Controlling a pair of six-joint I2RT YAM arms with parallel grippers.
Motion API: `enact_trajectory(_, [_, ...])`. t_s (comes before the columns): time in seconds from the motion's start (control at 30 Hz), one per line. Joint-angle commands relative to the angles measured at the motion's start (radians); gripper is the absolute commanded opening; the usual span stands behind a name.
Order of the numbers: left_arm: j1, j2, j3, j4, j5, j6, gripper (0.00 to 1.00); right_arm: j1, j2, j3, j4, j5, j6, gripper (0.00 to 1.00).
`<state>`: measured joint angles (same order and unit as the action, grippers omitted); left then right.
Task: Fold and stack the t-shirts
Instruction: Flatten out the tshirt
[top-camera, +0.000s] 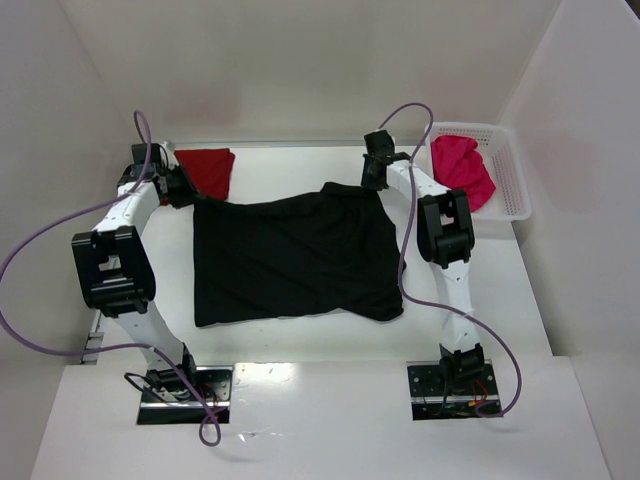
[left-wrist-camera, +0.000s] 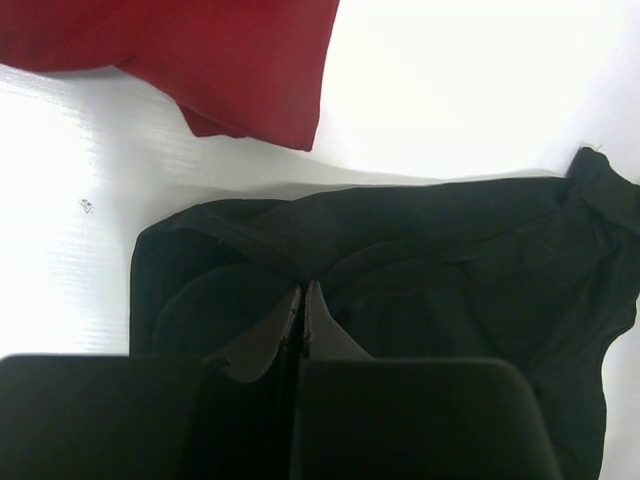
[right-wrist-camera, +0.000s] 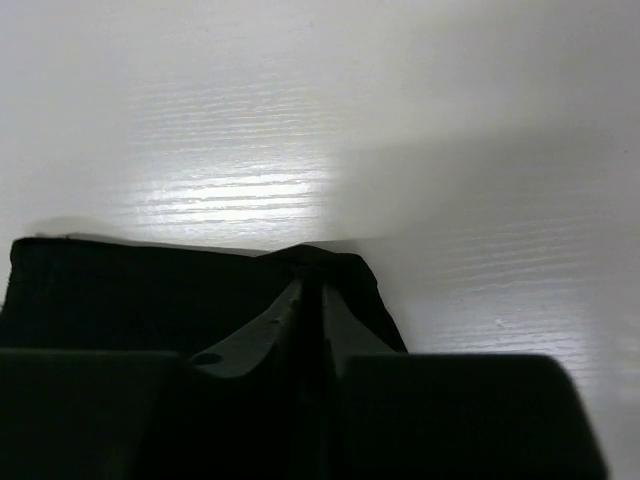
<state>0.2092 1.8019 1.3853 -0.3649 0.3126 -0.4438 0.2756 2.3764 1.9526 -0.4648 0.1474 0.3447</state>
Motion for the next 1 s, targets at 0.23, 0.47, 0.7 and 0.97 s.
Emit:
enact_trajectory(0.23, [0.007, 0.001, 0.073, 0.004, 0.036, 0.043, 0.0, -0.001, -0.141, 0.055, 0.032, 0.102, 0.005, 0.0])
enact_trajectory(0.47, [0.029, -0.049, 0.109, 0.029, 0.036, 0.043, 0.0, -0.001, -0.287, 0.045, 0.126, 0.08, -0.042, 0.0])
enact_trajectory(0.7, [0.029, -0.069, 0.141, 0.101, 0.026, 0.054, 0.0, -0.001, -0.437, -0.062, 0.222, 0.057, -0.064, 0.0])
enact_trajectory(0.97, [0.029, -0.098, 0.236, 0.11, 0.006, 0.054, 0.0, -0.001, -0.551, -0.095, 0.253, 0.006, -0.087, 0.0])
